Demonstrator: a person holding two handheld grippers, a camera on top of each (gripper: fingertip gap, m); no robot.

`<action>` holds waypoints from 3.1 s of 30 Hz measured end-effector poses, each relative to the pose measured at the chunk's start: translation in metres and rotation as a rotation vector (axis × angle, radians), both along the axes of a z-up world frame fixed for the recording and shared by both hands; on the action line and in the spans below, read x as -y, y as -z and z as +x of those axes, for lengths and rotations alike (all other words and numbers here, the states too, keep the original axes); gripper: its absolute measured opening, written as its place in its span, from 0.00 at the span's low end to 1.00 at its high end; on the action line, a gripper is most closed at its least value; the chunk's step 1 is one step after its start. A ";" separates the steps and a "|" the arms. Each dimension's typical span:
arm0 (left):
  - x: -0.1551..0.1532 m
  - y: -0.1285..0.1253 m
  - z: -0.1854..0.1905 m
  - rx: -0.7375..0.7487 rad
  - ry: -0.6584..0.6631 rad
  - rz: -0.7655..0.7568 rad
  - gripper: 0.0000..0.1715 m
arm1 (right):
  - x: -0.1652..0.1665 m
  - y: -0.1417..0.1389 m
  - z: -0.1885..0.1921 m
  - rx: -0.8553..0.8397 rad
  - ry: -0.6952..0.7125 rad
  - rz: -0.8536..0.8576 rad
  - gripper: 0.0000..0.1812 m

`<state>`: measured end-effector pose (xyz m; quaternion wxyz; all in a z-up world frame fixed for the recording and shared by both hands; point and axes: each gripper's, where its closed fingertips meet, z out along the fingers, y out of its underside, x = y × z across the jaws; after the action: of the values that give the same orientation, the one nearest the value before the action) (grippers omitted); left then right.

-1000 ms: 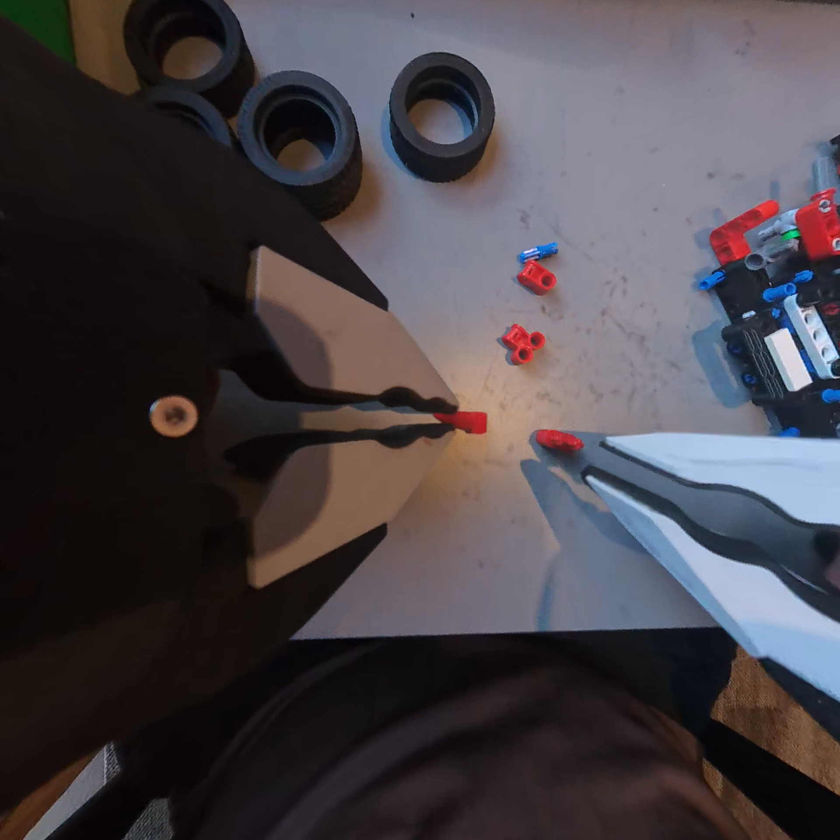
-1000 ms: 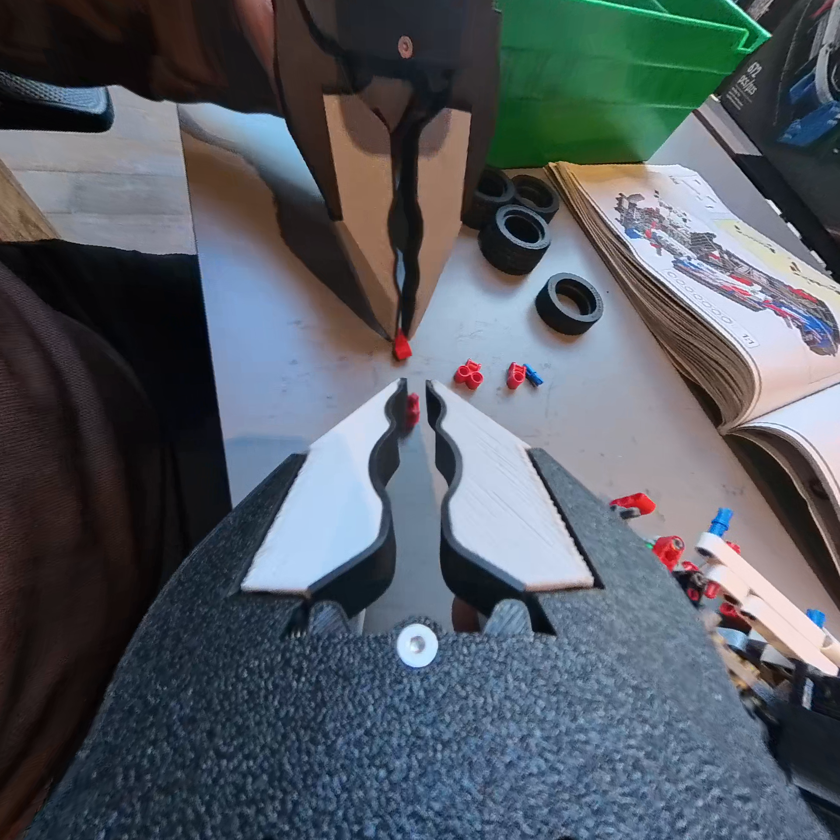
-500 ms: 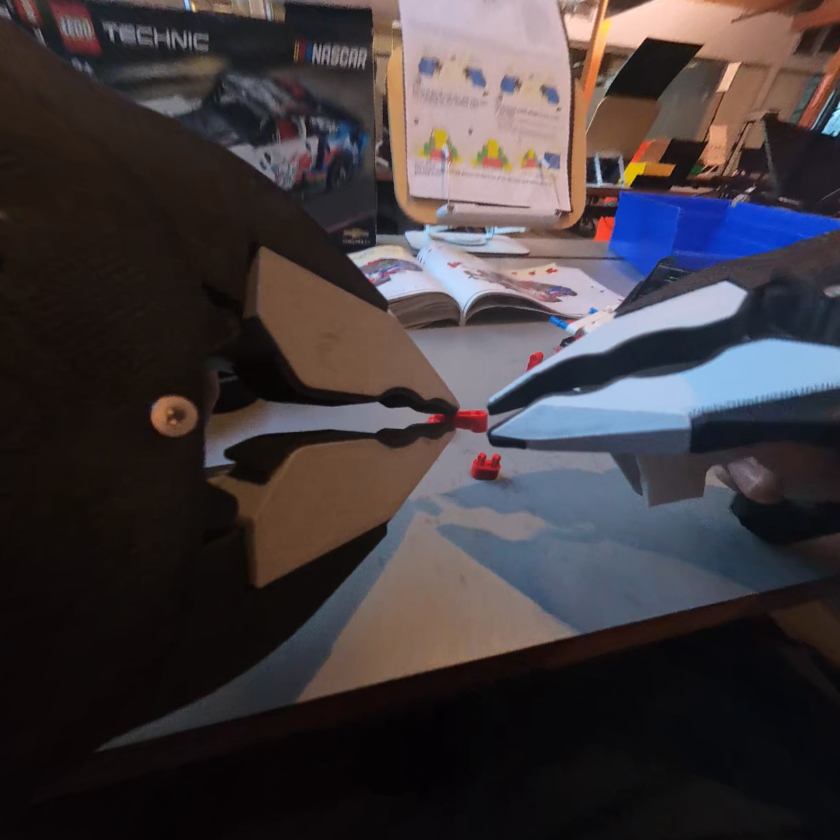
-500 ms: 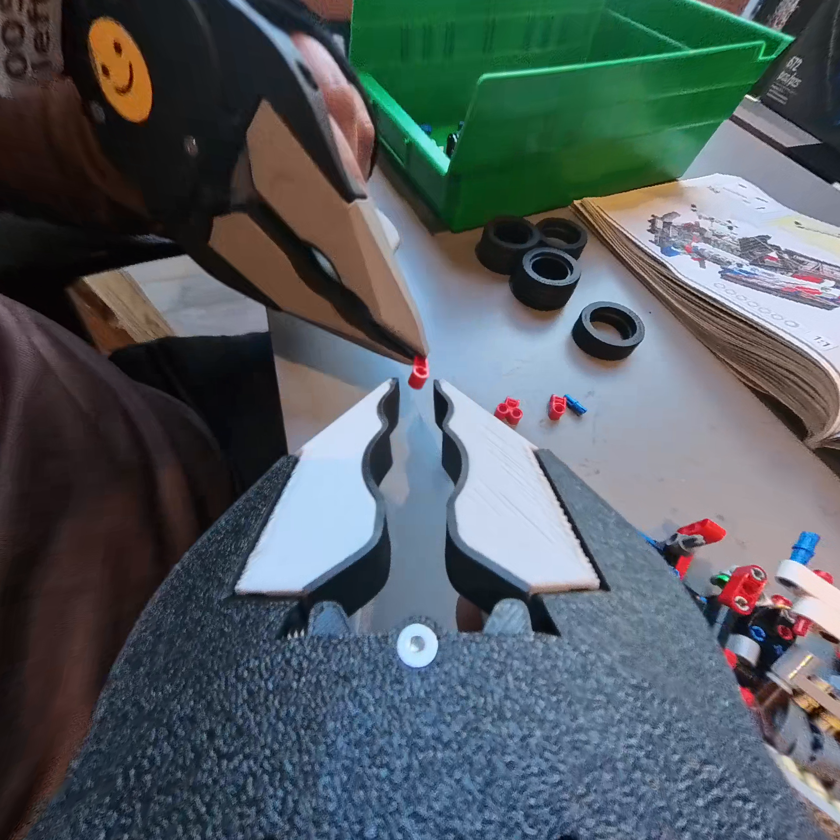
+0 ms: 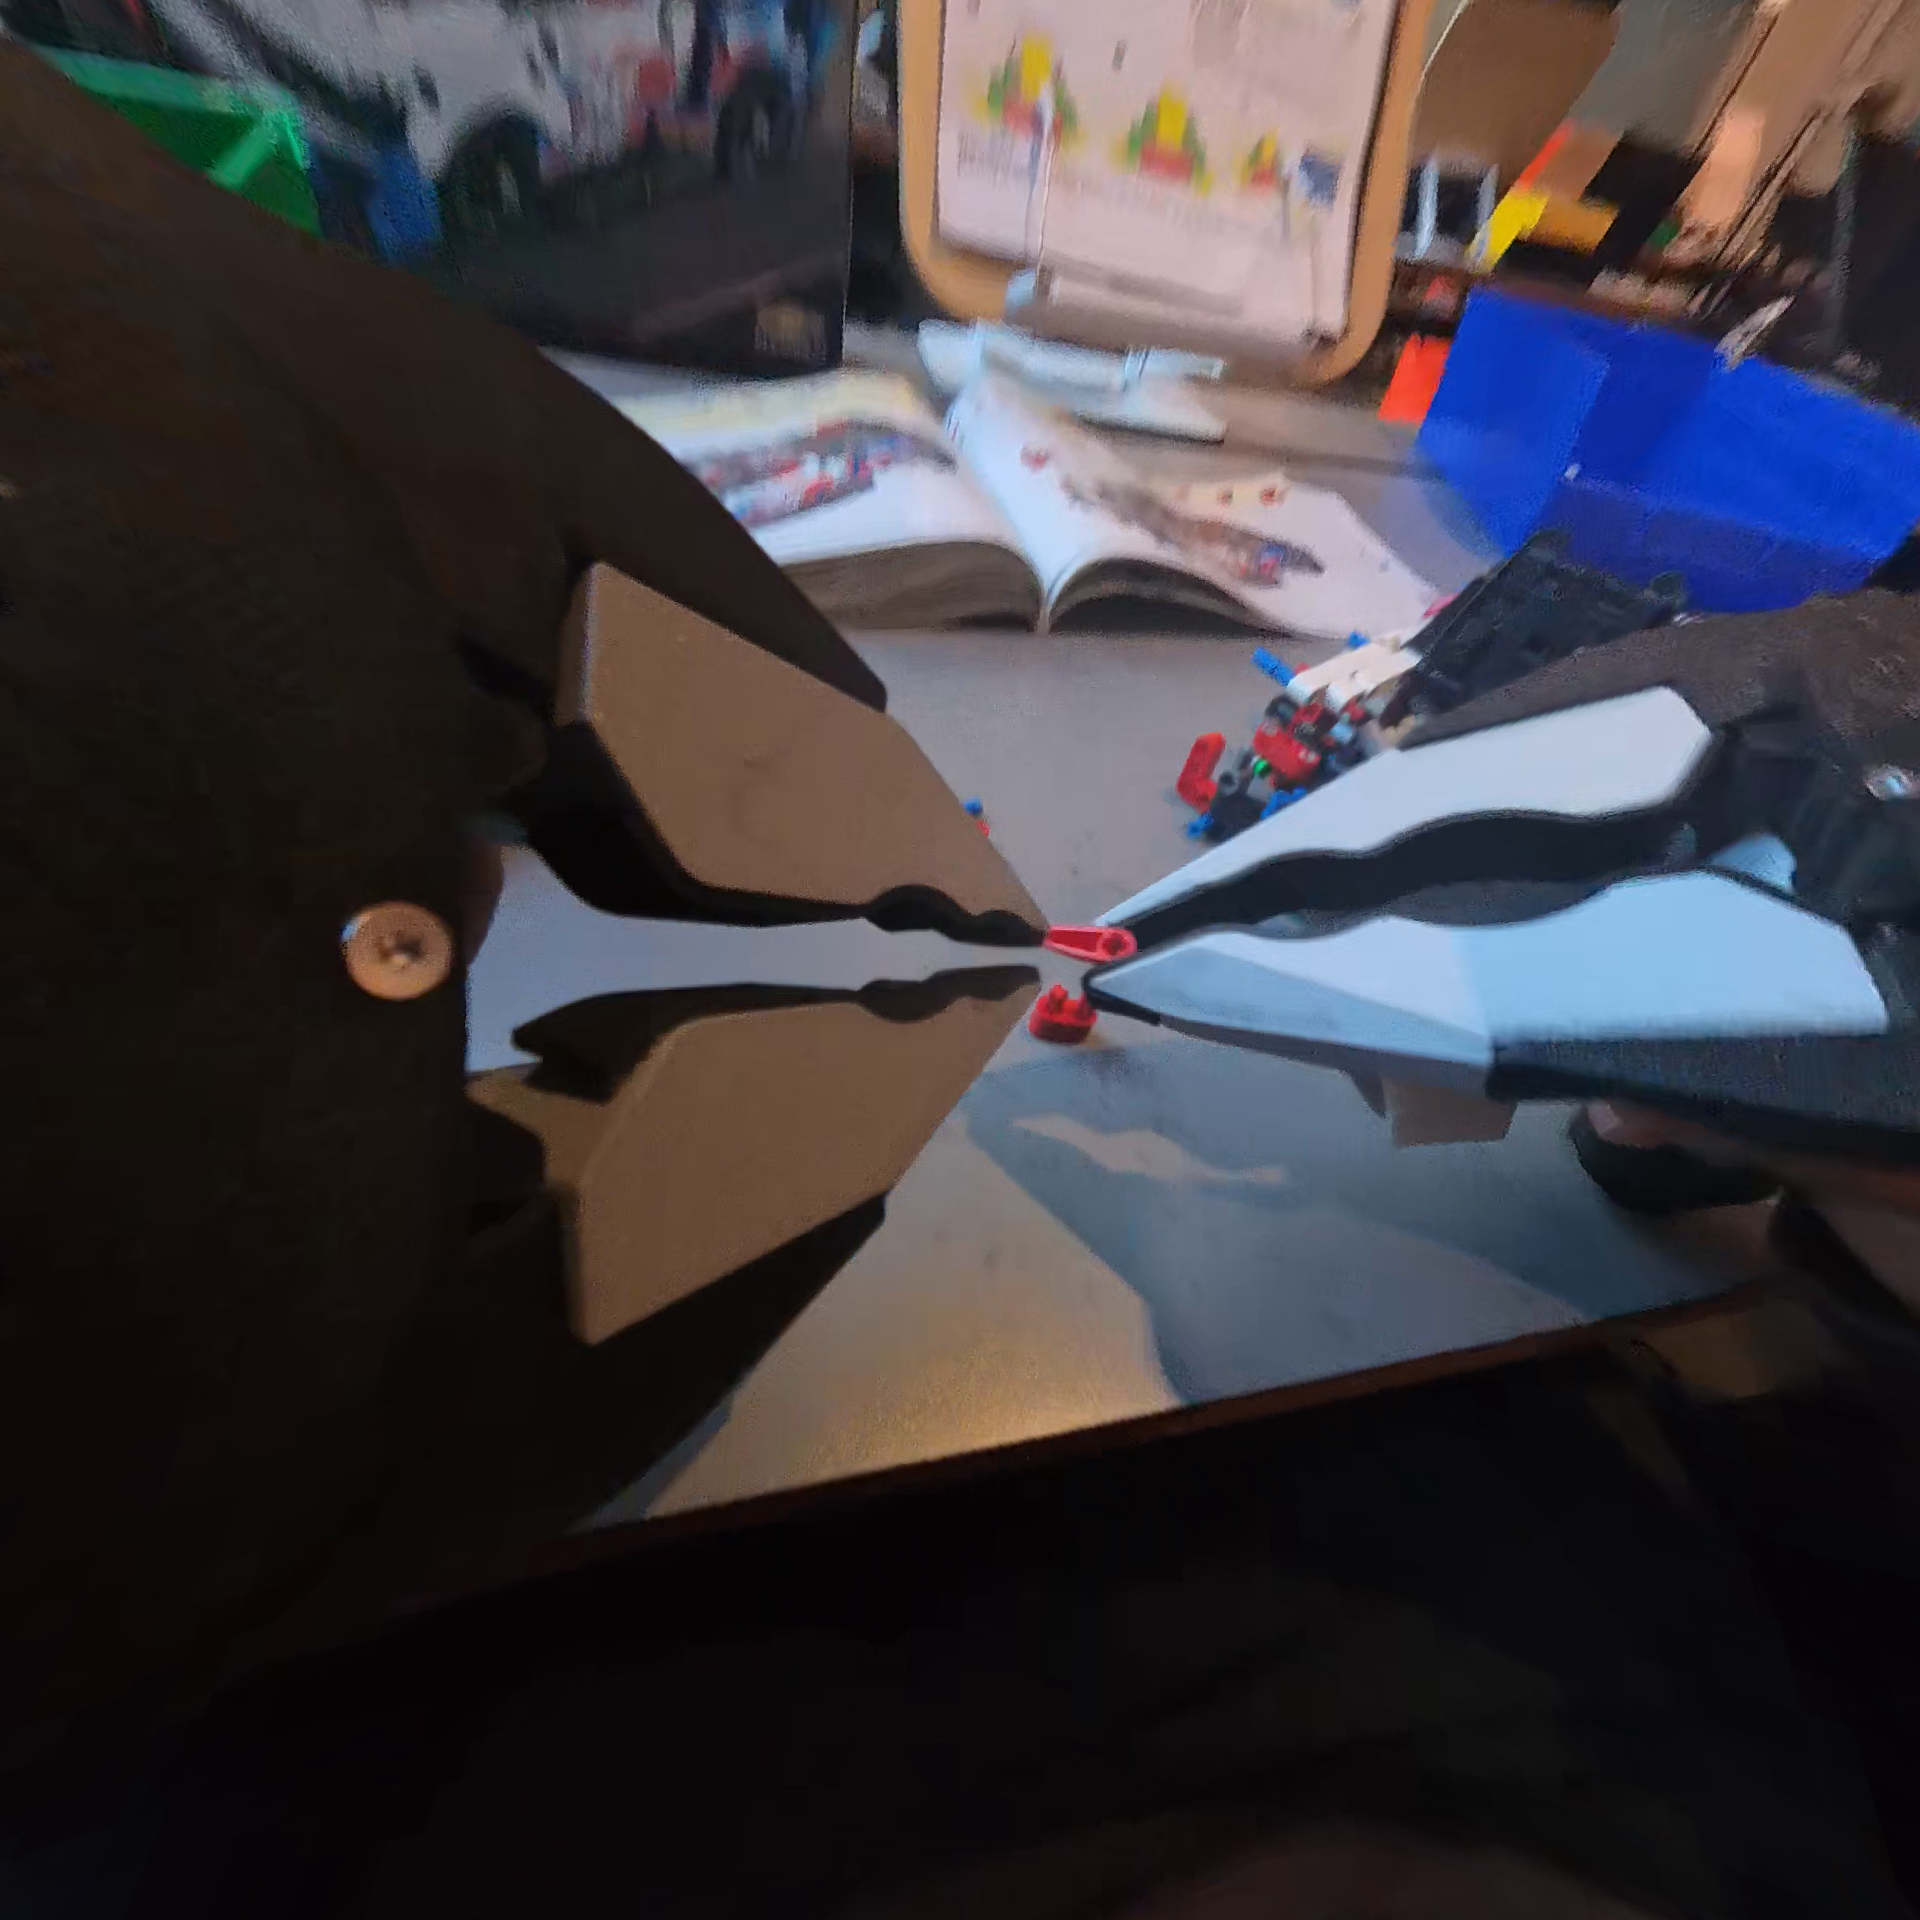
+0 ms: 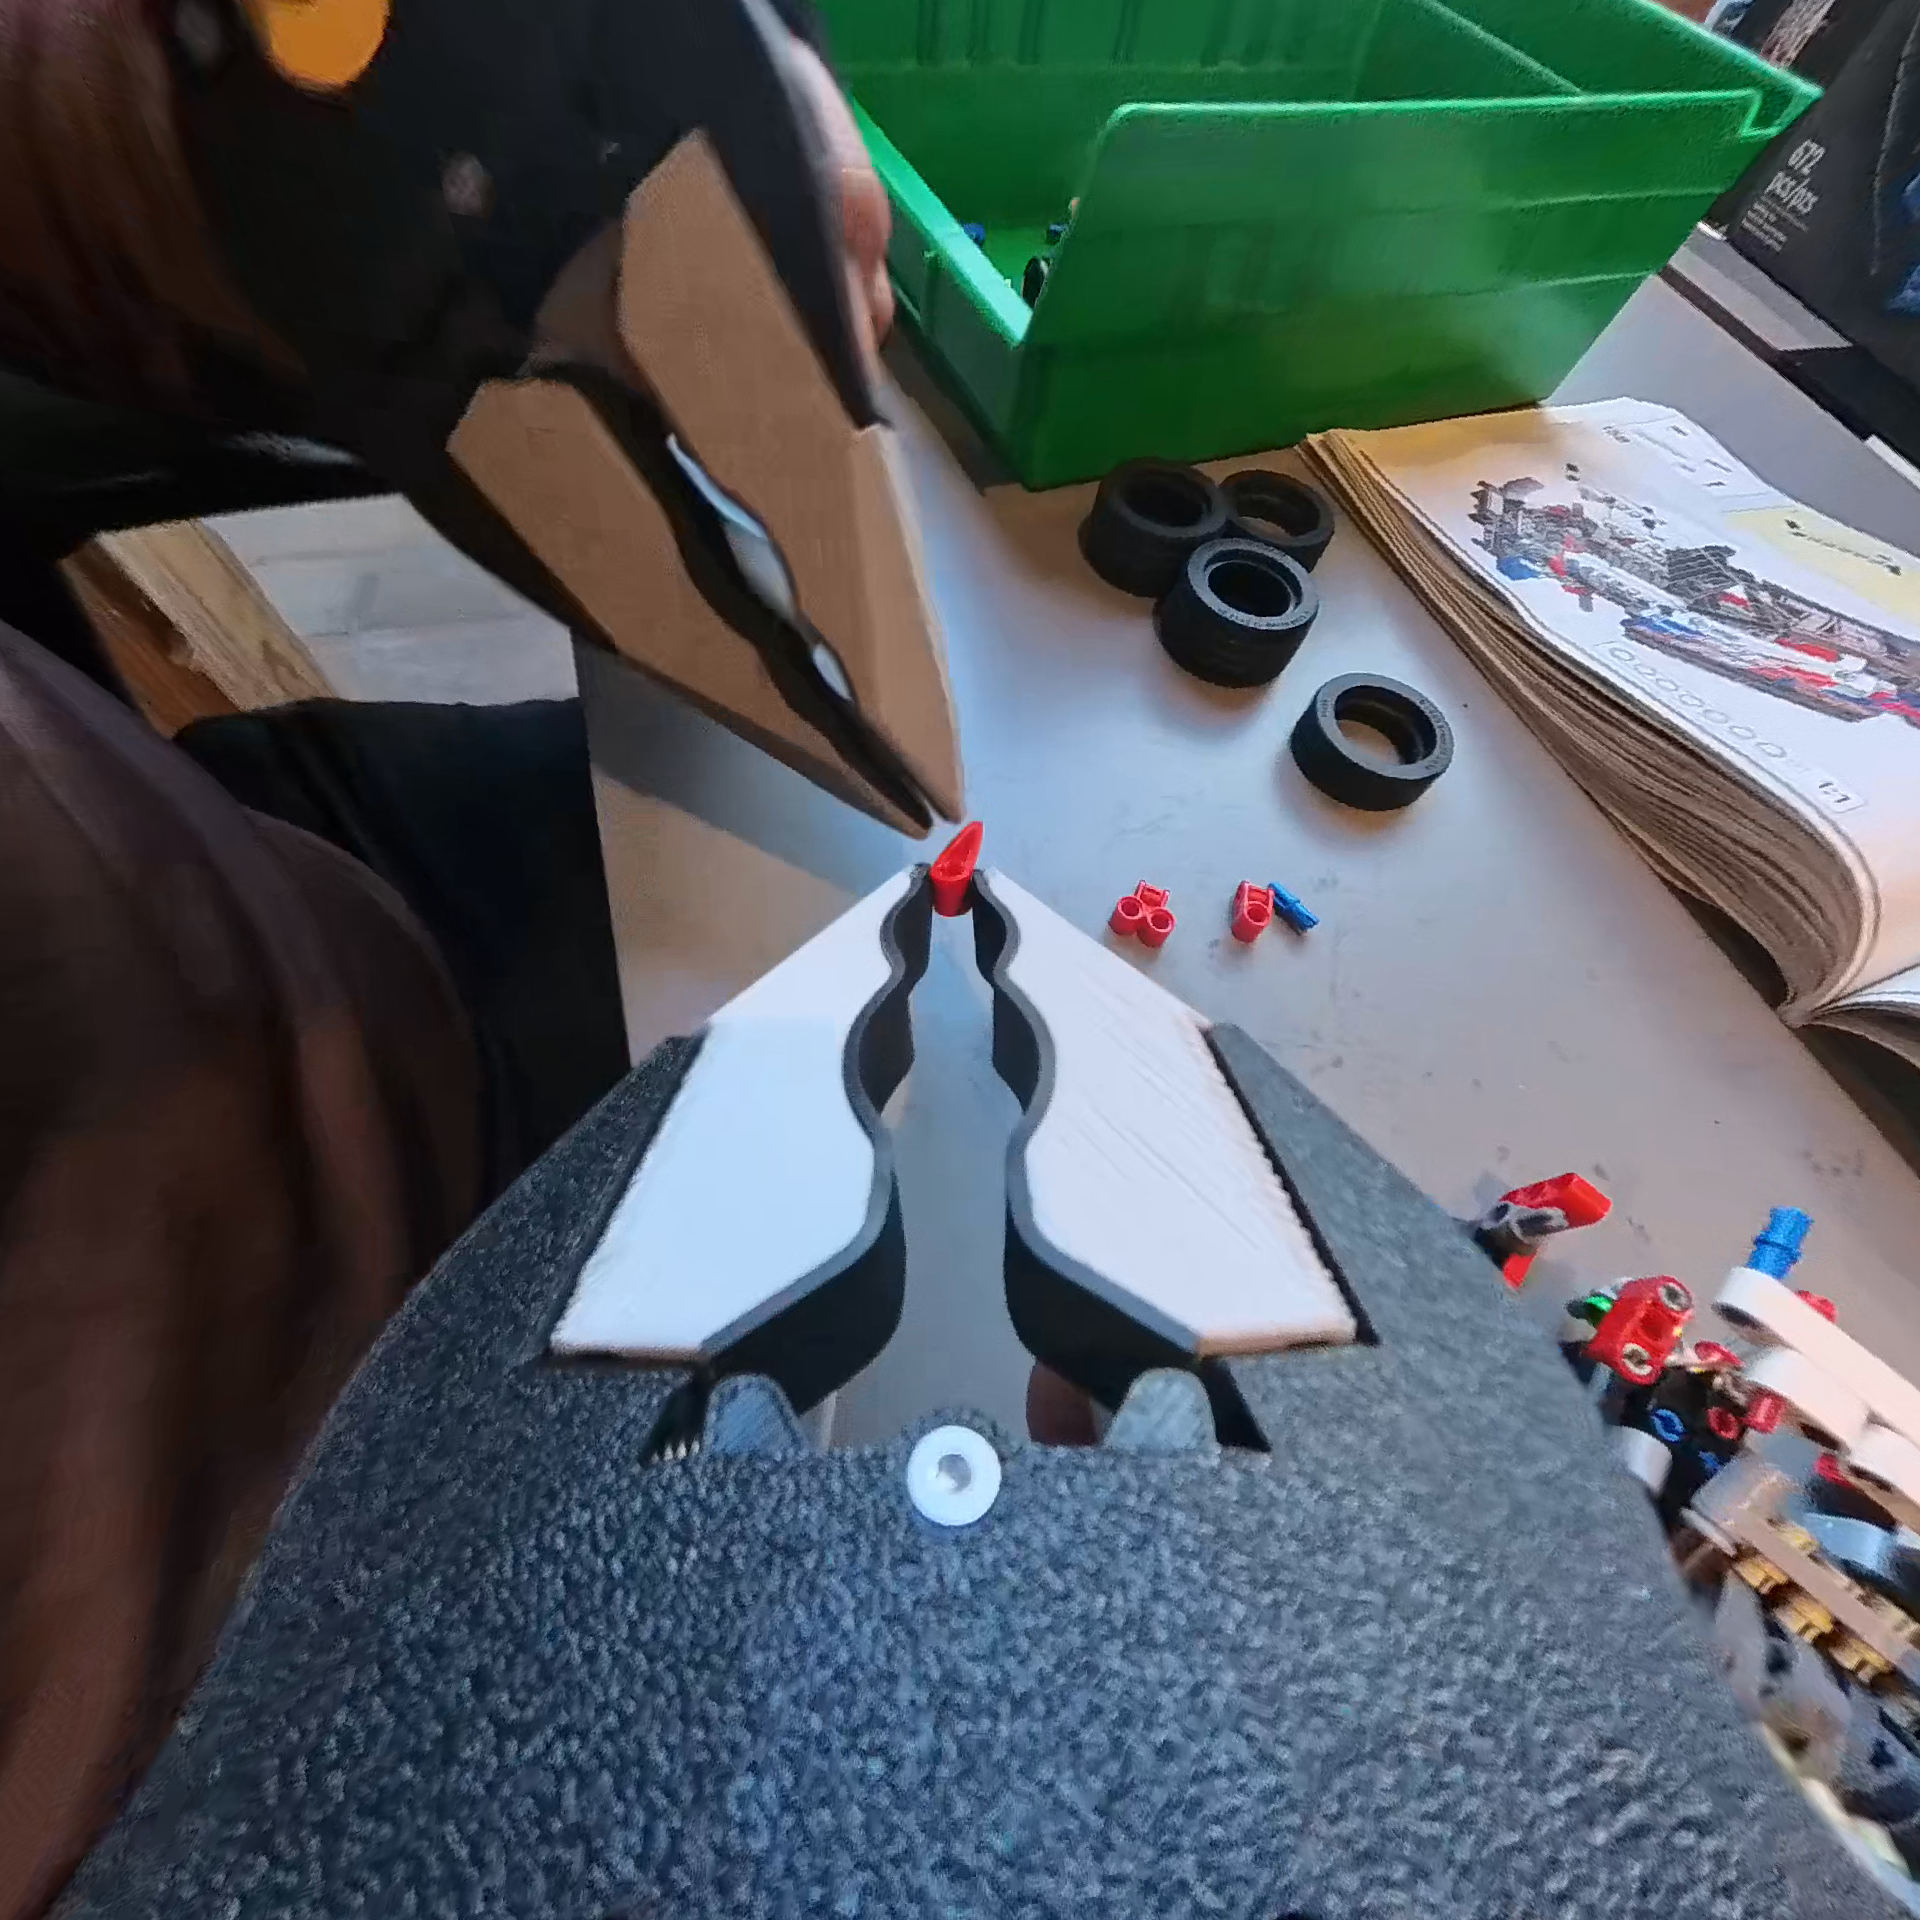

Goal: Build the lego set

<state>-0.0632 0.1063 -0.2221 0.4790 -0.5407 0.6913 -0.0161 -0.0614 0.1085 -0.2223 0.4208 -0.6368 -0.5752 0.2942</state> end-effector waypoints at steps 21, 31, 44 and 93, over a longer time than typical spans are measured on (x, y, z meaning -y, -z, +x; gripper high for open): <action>0.008 -0.015 0.010 0.132 0.160 -0.461 0.03 | 0.010 -0.017 0.002 -0.130 -0.114 -0.056 0.04; 0.007 -0.019 0.015 0.179 0.182 -0.507 0.03 | 0.010 -0.022 0.004 -0.167 -0.130 -0.067 0.04; -0.013 0.020 0.003 0.036 0.002 -0.551 0.01 | -0.013 0.018 0.011 0.089 0.030 -0.007 0.11; -0.015 0.019 0.011 0.158 0.140 -0.548 0.01 | -0.015 0.023 0.002 0.103 -0.042 -0.027 0.04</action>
<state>-0.0522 0.1214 -0.2416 0.3650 -0.5981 0.6574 -0.2773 -0.0594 0.1235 -0.2448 0.3758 -0.6447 -0.6051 0.2774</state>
